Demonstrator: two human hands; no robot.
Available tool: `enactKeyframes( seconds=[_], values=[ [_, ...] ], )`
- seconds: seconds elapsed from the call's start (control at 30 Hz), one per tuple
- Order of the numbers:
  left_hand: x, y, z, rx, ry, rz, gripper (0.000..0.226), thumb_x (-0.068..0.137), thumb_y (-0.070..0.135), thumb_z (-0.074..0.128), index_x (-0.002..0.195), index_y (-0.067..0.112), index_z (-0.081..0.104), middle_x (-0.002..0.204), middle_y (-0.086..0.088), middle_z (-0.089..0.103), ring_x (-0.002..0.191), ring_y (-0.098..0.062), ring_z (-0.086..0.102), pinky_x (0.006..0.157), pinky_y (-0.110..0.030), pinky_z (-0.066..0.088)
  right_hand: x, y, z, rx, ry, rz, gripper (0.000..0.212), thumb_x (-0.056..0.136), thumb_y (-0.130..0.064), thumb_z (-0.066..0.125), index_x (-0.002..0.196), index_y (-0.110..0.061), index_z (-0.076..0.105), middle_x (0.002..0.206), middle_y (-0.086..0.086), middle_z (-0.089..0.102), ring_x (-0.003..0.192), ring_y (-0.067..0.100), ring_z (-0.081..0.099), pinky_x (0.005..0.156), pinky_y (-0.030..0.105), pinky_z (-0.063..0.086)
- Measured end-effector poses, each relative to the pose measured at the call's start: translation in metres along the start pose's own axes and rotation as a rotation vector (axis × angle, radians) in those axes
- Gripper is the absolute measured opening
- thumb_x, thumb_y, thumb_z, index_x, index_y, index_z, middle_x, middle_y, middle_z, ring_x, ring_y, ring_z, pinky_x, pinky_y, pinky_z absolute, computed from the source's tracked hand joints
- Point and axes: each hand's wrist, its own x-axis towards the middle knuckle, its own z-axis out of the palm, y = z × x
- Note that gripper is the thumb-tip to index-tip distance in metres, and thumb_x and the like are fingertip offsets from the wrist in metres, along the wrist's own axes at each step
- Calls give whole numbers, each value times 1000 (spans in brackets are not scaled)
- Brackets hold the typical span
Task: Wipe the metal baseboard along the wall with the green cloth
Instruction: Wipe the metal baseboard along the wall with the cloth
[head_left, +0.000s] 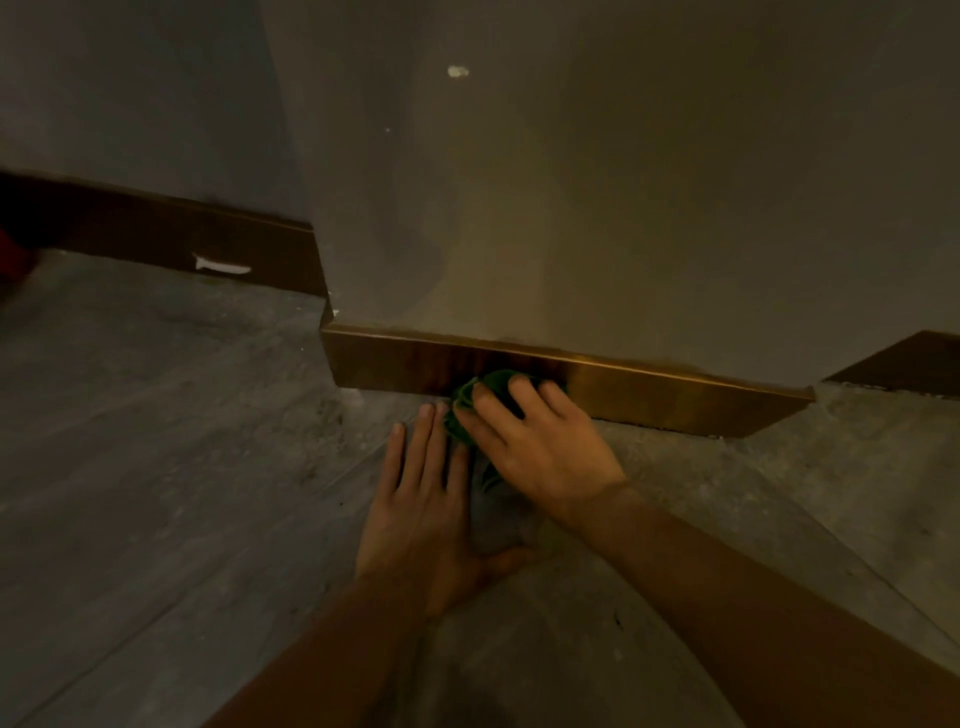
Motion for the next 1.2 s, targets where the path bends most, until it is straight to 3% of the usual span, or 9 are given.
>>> enactKeyframes(
  seconds=[0.23,0.37,0.47,0.67,0.83,1.2],
  values=[
    [-3,1,-3,48,-52,-49,133,69,101,24,154,-1,15,164,-25,-1,152,-35,-10,121,-58,11,-7,1,-9,-10,-148,14,48,93,-14,37,139,-15,51,134,8,55,111,37,53,85,45,48],
    [-3,1,-4,14,-49,-55,134,68,102,21,156,2,6,165,-21,-3,152,-32,-13,121,-57,9,-18,9,-11,-35,-204,38,48,94,-15,30,136,-12,52,132,10,54,108,38,53,81,46,47],
    [-1,1,-5,5,-61,-71,135,64,104,18,156,7,-1,165,-18,-9,151,-29,-19,122,-55,4,-25,15,-13,-41,-254,47,47,90,-17,39,135,-11,54,128,11,54,107,38,52,80,46,47],
    [-2,2,-8,4,-67,-72,134,64,104,13,156,8,-5,165,-18,-14,150,-29,-23,122,-55,2,-32,22,-17,-51,-345,69,49,86,-14,41,133,-9,54,126,13,52,106,39,50,77,48,46],
    [-1,2,-9,10,-84,-78,135,62,105,10,155,9,-14,163,-17,-21,147,-29,-29,122,-54,-3,-41,28,-23,-74,-400,80,54,86,-7,25,134,-6,51,128,15,49,108,40,48,80,49,44],
    [1,0,-5,-13,-60,-80,135,62,105,17,156,11,-8,165,-15,-14,149,-27,-24,123,-55,1,-70,47,-23,-148,-529,173,55,75,-7,48,129,-10,56,128,13,40,108,38,40,82,48,41]
  ],
)
